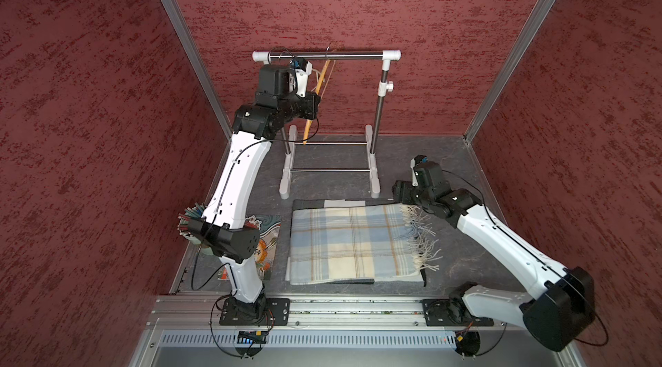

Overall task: Hang the scarf on the hanger
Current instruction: Pick up the hanger from the clothesline.

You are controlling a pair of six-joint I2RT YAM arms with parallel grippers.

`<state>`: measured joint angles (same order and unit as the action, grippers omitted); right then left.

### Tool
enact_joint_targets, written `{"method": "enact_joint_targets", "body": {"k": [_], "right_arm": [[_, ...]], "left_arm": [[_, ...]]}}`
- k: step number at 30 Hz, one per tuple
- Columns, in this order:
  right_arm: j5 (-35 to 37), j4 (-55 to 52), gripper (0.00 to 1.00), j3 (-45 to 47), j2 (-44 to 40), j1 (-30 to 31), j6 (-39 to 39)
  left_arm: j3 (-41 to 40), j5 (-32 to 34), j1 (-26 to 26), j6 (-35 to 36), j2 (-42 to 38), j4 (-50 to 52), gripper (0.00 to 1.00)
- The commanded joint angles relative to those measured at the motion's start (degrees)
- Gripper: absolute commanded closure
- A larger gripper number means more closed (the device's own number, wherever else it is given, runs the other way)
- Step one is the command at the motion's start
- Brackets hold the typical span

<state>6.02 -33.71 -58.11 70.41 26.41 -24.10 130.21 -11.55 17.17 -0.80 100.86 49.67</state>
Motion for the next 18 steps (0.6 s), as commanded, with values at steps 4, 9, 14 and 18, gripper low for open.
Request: {"method": "enact_joint_targets", "body": {"k": [4,9,14,18], "right_arm": [[-1.6,2.6,0.14,0.4,-1.3,-0.5,-1.4],[-2.2,3.6,0.14,1.6,-3.9,-0.5,-2.0],[-6.2,3.3,0.15,2.1,-5.6,-0.5,-3.1],[-11.1,5.1,0.22,6.9,-8.9,1.2,-9.8]], "left_arm": [[-15.2,-1.3,-0.1,-2.6,-14.3,-10.8,1.00],[-40.9,-2.6,-0.1,-10.2,-32.9,-16.3,1.00],[-60.5,-2.0,0.1,-17.2,-50.1,-12.2,1.00],[-73.6,0.9,0.4,-24.9,-65.8,-7.8,1.00]]}}
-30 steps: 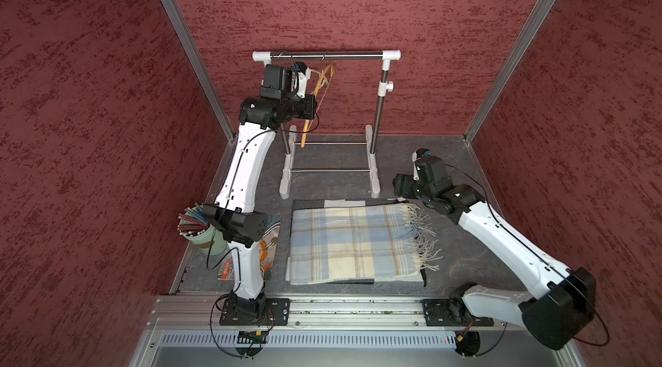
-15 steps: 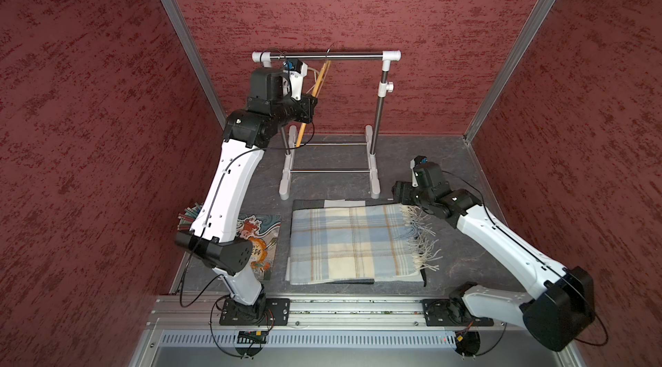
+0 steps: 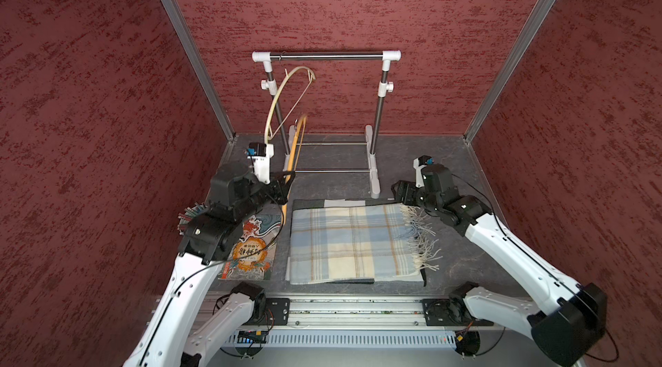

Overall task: Hang the scarf on the hanger
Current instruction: Pick up the hanger from the clothesline, then hang the scarf on the hanger.

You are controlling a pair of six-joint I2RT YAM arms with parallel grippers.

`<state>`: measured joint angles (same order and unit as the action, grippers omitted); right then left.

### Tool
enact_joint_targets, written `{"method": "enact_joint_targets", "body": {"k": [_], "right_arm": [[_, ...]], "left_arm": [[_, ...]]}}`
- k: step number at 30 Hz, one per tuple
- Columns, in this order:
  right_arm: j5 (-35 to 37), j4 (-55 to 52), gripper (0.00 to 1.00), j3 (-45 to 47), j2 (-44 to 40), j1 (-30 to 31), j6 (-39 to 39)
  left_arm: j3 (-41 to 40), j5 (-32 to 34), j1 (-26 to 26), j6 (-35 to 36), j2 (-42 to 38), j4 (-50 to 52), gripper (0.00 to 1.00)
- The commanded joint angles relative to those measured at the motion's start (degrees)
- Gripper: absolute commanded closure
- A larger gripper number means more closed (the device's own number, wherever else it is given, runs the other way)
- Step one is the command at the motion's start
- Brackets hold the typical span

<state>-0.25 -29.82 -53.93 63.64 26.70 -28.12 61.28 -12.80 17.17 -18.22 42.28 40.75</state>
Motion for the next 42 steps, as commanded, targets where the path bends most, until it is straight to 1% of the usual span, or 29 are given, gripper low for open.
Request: {"method": "enact_joint_targets", "body": {"k": [1,2,4,5,6,7,9,11,12,13,16,18,20,25,27,32,38,42], "right_arm": [[-4.3,1.3,0.24,3.9,-2.4,3.0,-8.7],[-4.3,2.2,0.25,4.9,-2.0,5.7,-10.8],[-1.2,3.1,0.26,5.3,0.5,13.5,-13.9],[0.8,3.5,0.26,5.0,2.4,18.1,-15.7],[1.6,4.5,0.26,4.5,4.7,21.4,-17.5],[2.2,5.5,0.26,3.8,7.1,24.5,-19.7],[3.0,7.9,0.26,0.8,13.6,30.0,-22.2],[4.3,6.6,0.26,-6.3,22.3,35.8,-22.6],[5.0,4.0,0.26,-10.9,26.6,38.1,-22.4],[5.6,1.6,0.25,-15.7,31.4,40.0,-22.5],[6.3,-3.7,0.26,-27.9,41.9,44.0,-22.8],[6.9,-8.6,0.26,-36.7,48.9,45.3,-22.1],[7.8,-13.2,0.26,-43.6,53.8,45.6,-21.8],[10.0,-18.7,0.28,-52.5,61.4,45.6,-21.0],[10.3,-20.7,0.29,-54.6,63.8,45.6,-20.9],[9.3,-20.7,0.31,-57.9,68.9,45.6,-20.9],[7.7,-22.2,0.35,-62.8,73.1,45.6,-20.2],[7.8,-21.7,0.45,-62.0,72.6,45.5,-20.5]], "left_arm": [[-7.2,2.8,0.5,-8.8,-9.9,3.5,1.00],[-9.3,4.1,0.6,-10.0,-13.6,6.2,1.00],[-13.0,8.0,0.6,-12.8,-20.1,11.4,1.00],[-13.8,10.7,1.0,-14.5,-22.6,13.6,1.00],[-13.4,12.3,2.1,-14.7,-24.4,14.0,1.00],[-12.2,14.5,2.8,-14.9,-25.0,14.4,1.00],[-9.1,18.9,3.0,-13.7,-23.0,17.8,1.00],[-6.8,22.1,2.9,-12.7,-19.6,21.3,1.00],[-6.5,22.8,2.9,-13.0,-18.7,22.9,1.00],[-6.5,22.6,3.0,-13.2,-18.6,23.2,1.00],[-6.4,23.5,3.1,-14.4,-20.0,23.8,1.00],[-6.4,24.4,3.1,-14.8,-20.7,24.2,1.00],[-6.1,24.0,3.2,-14.4,-20.4,24.4,1.00],[-6.5,22.0,3.4,-13.0,-20.5,23.4,1.00],[-6.8,21.6,3.4,-12.6,-21.2,22.9,1.00],[-7.8,20.8,3.4,-11.7,-23.6,21.2,1.00],[-8.2,19.5,3.4,-11.2,-22.6,20.7,1.00],[-8.5,19.3,3.4,-11.1,-22.7,20.3,1.00]]}}
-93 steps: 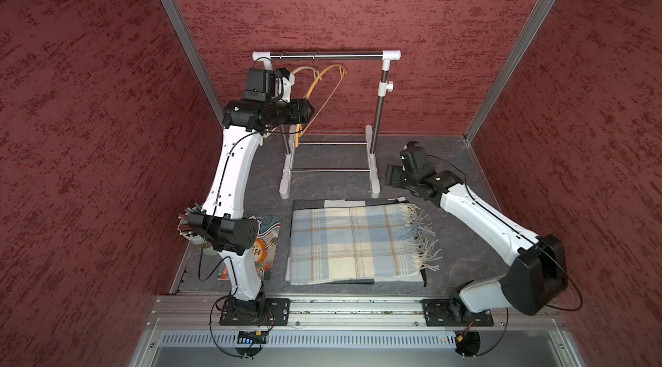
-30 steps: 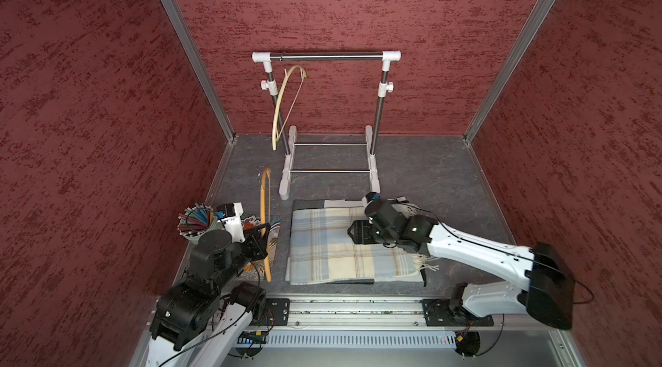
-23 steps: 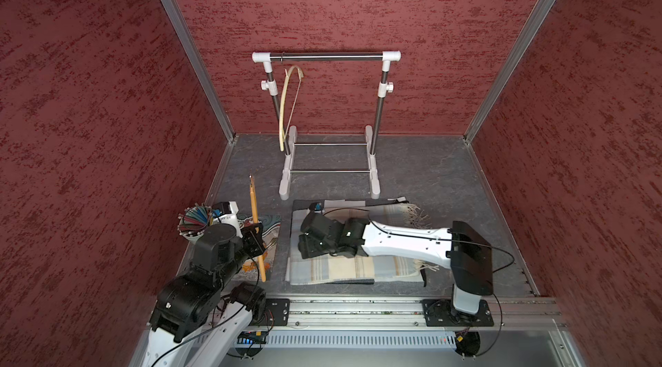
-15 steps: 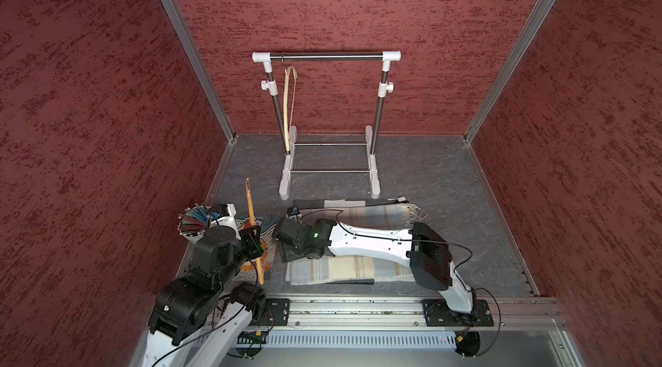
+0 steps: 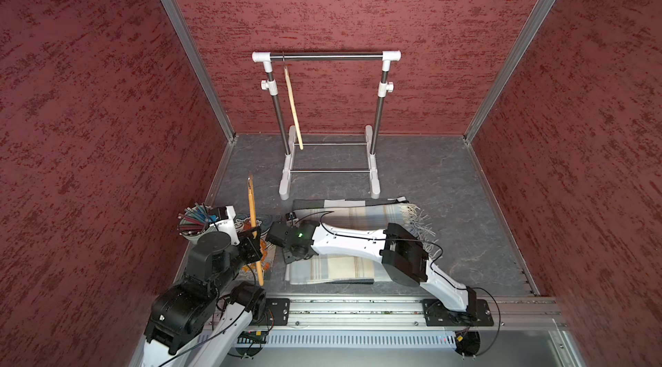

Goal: Hang the scarf on the hanger

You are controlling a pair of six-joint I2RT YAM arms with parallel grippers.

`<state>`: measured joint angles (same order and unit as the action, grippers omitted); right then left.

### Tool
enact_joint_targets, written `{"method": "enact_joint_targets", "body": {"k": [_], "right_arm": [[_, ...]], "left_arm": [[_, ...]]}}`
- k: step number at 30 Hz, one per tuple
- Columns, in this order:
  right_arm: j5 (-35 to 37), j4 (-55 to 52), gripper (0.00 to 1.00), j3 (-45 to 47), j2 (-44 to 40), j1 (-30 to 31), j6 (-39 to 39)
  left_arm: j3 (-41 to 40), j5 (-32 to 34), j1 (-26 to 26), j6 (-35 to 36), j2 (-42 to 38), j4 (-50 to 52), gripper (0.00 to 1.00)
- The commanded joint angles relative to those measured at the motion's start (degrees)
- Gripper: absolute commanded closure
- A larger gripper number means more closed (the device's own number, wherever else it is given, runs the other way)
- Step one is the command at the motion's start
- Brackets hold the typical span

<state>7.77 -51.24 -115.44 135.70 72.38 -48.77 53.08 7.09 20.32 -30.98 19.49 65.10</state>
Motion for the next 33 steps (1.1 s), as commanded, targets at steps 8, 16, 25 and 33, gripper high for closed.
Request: {"method": "enact_joint_targets", "body": {"k": [8,16,25,33], "right_arm": [[-3.2,8.8,0.77,11.1,-7.9,-2.3,-2.3],[-19.4,41.5,0.92,40.1,-24.9,-9.4,-9.2],[-26.7,62.0,1.00,71.0,-46.7,-20.8,-13.7],[-26.3,54.7,1.00,81.1,-64.9,-28.9,-11.4]], "left_arm": [[-1.1,-5.0,0.3,3.4,-1.5,-6.3,1.00],[-4.9,-23.2,0.1,7.2,-0.9,-15.0,1.00],[-16.7,-34.1,2.0,1.3,2.6,-30.7,1.00],[-25.6,-19.1,11.4,0.4,3.6,-38.6,1.00]]}}
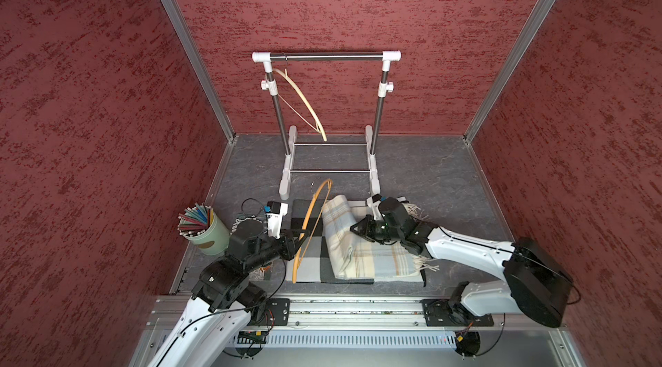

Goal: Hang the scarf on the hanger

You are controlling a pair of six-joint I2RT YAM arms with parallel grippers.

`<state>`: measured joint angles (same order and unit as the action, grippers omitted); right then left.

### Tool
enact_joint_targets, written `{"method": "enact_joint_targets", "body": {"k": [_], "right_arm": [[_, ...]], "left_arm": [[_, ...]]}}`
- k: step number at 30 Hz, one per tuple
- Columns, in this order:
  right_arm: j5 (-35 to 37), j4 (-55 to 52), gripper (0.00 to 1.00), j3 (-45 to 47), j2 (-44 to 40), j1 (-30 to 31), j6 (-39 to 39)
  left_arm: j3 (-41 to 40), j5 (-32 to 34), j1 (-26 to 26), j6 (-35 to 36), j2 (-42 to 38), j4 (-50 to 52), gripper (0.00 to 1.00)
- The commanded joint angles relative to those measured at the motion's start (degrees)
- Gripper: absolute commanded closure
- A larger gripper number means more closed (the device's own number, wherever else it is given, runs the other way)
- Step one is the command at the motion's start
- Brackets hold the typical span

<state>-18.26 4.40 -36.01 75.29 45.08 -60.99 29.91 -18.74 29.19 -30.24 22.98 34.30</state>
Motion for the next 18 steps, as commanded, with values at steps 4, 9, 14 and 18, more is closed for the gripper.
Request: {"method": "enact_joint_targets", "body": {"k": [4,9,14,18], "right_arm": [[1.0,-4.8,1.00,3.1,-10.3,-2.6,0.3],[-2.5,0.3,1.00,0.5,-5.5,-2.6,-1.4],[-8.8,15.5,1.00,-4.6,9.7,-0.7,-8.4],[-11.3,21.2,1.00,-13.7,21.8,2.6,-10.0]], "left_arm": [[-6.6,14.3,7.7,-0.9,0.0,-12.4,1.00],[-11.8,17.5,13.7,-3.1,3.8,-22.2,1.00],[-14.5,23.4,21.8,-4.6,10.0,-32.9,1.00],[-14.0,24.4,25.1,-5.2,15.3,-36.3,1.00]]}}
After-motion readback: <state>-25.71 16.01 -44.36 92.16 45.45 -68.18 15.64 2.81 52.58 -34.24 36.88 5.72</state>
